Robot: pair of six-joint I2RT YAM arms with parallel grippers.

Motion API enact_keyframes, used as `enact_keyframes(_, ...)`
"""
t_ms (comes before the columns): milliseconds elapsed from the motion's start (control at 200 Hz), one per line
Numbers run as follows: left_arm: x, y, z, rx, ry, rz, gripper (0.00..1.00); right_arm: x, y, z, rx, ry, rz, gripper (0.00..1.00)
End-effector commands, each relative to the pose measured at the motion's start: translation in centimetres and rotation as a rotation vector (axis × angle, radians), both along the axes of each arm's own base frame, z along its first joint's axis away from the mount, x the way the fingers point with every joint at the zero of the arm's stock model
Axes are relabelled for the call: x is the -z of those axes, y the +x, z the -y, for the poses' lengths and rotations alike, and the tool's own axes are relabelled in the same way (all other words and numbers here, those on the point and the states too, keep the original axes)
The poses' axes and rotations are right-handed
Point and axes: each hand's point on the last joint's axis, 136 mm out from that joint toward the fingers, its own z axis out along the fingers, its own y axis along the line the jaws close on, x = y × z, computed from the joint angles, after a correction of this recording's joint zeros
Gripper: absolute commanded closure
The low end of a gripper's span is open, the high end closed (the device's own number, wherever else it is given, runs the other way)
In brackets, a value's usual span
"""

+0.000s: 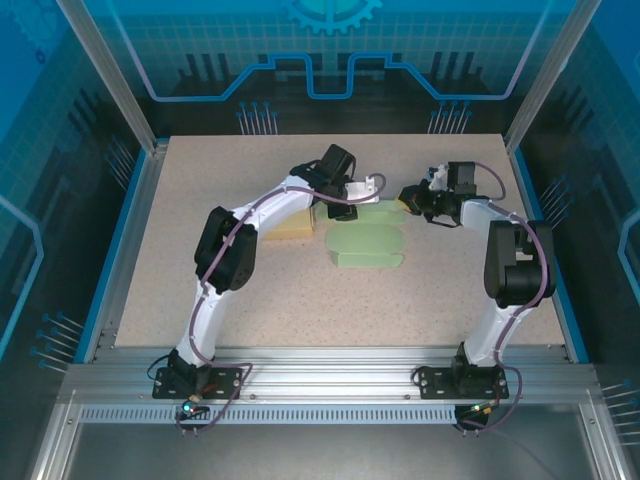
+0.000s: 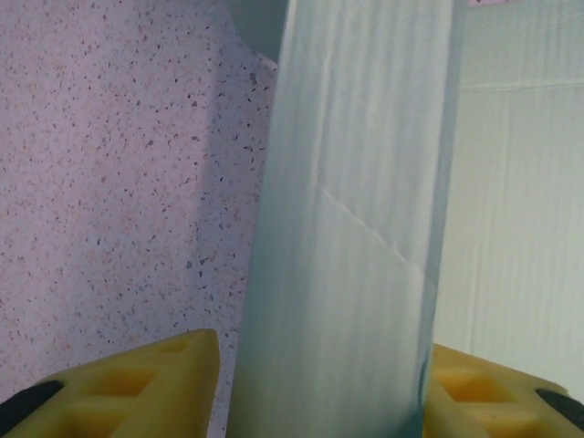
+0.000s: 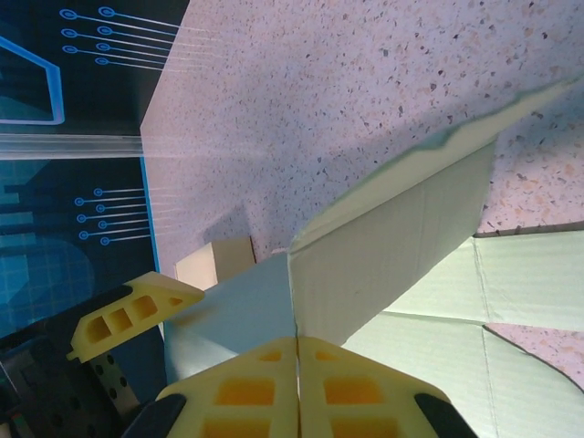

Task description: Fold the paper box

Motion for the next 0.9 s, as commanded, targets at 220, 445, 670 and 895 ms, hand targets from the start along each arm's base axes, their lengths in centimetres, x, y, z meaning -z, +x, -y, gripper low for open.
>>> enact_keyframes(220,0.0,-0.4,-0.6,-0.024,0.023,-0.043,0.71,-2.3,-2.3,-0.2,-0.038,-0.064,-0.001,0.60)
enact_keyframes(445,0.3,-1.3,-0.4,-0.012,0.033,-0.052,0.71,-3.9,-4.4,2.4,0.004,-0.218,0.021,0.51)
enact_keyframes(670,0.5,-1.7,0.3,0.015,0.041,-0.042,0.75,-6.6,-5.3,3.8,-0.002,-0.341,0.062,0.51)
enact_keyframes(895,0.0,0.1,1.1,-0.016,0.034,0.141,0.77,-6.9,-5.3,3.9,-0.024,-0.368,0.071,0.51)
